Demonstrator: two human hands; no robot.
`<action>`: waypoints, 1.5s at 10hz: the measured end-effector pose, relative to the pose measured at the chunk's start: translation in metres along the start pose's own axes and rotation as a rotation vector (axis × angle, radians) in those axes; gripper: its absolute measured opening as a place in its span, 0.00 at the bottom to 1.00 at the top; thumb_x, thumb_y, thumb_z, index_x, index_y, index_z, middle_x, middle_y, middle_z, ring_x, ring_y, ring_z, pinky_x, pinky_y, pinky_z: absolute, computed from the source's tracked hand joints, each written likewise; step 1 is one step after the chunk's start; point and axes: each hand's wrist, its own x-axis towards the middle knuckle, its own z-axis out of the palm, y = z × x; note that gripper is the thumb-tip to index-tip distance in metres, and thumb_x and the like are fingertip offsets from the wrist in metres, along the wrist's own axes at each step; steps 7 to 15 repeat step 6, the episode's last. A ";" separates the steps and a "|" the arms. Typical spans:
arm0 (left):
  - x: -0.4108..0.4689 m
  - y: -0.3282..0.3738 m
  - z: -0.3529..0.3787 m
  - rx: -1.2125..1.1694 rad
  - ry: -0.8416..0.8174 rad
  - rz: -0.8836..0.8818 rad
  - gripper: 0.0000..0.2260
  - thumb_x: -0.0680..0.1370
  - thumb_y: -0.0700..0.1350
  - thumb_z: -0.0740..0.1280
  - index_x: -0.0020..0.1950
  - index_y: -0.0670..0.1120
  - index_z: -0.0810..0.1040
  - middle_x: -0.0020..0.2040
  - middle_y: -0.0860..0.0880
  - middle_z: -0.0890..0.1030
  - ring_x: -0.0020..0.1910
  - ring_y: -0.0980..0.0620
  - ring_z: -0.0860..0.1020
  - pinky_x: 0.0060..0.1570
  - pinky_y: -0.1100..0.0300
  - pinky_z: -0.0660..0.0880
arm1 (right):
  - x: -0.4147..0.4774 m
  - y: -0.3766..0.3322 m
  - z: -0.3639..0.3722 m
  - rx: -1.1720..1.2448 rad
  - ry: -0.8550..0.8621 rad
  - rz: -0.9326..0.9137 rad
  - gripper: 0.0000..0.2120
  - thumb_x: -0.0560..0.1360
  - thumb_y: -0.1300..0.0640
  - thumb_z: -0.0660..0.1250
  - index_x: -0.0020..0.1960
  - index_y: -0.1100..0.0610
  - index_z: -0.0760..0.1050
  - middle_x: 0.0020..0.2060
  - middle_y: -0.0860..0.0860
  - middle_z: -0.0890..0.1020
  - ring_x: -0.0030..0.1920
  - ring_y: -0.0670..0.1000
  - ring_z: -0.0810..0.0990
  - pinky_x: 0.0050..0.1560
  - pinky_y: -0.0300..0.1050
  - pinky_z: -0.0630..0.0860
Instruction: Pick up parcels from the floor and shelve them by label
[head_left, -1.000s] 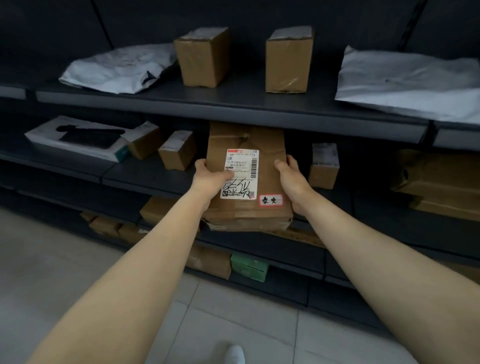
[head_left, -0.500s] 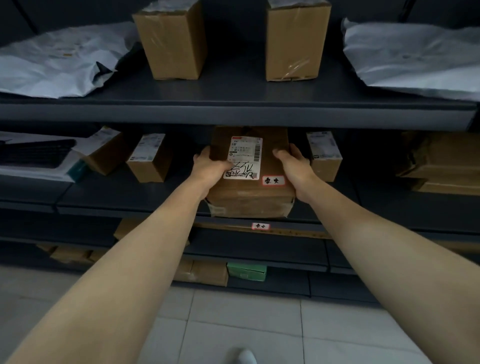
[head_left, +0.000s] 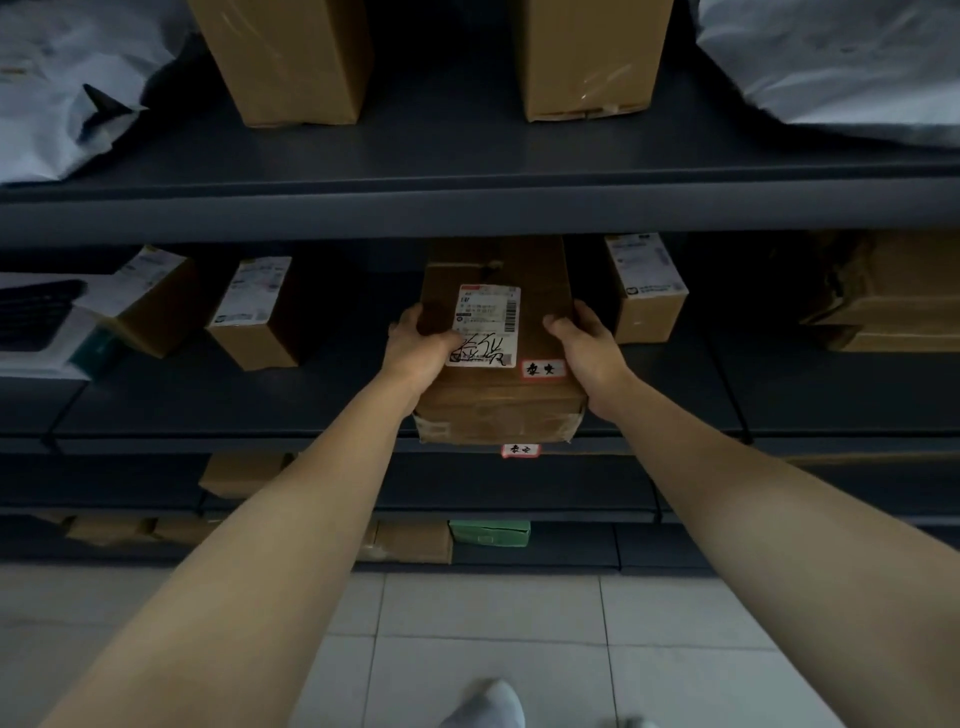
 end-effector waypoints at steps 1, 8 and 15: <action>0.002 -0.001 0.002 -0.002 0.003 0.003 0.35 0.72 0.51 0.73 0.76 0.54 0.62 0.69 0.44 0.71 0.63 0.43 0.76 0.63 0.41 0.74 | 0.000 0.003 0.001 -0.005 -0.001 0.017 0.39 0.68 0.42 0.68 0.76 0.43 0.57 0.70 0.53 0.69 0.63 0.58 0.75 0.65 0.61 0.73; -0.012 0.008 -0.002 -0.014 0.121 0.123 0.32 0.77 0.52 0.67 0.78 0.48 0.59 0.74 0.42 0.67 0.69 0.42 0.72 0.65 0.46 0.73 | -0.019 -0.020 0.006 -0.396 0.034 -0.344 0.28 0.80 0.48 0.60 0.76 0.54 0.58 0.73 0.54 0.66 0.72 0.55 0.67 0.70 0.53 0.68; -0.012 0.008 -0.002 -0.014 0.121 0.123 0.32 0.77 0.52 0.67 0.78 0.48 0.59 0.74 0.42 0.67 0.69 0.42 0.72 0.65 0.46 0.73 | -0.019 -0.020 0.006 -0.396 0.034 -0.344 0.28 0.80 0.48 0.60 0.76 0.54 0.58 0.73 0.54 0.66 0.72 0.55 0.67 0.70 0.53 0.68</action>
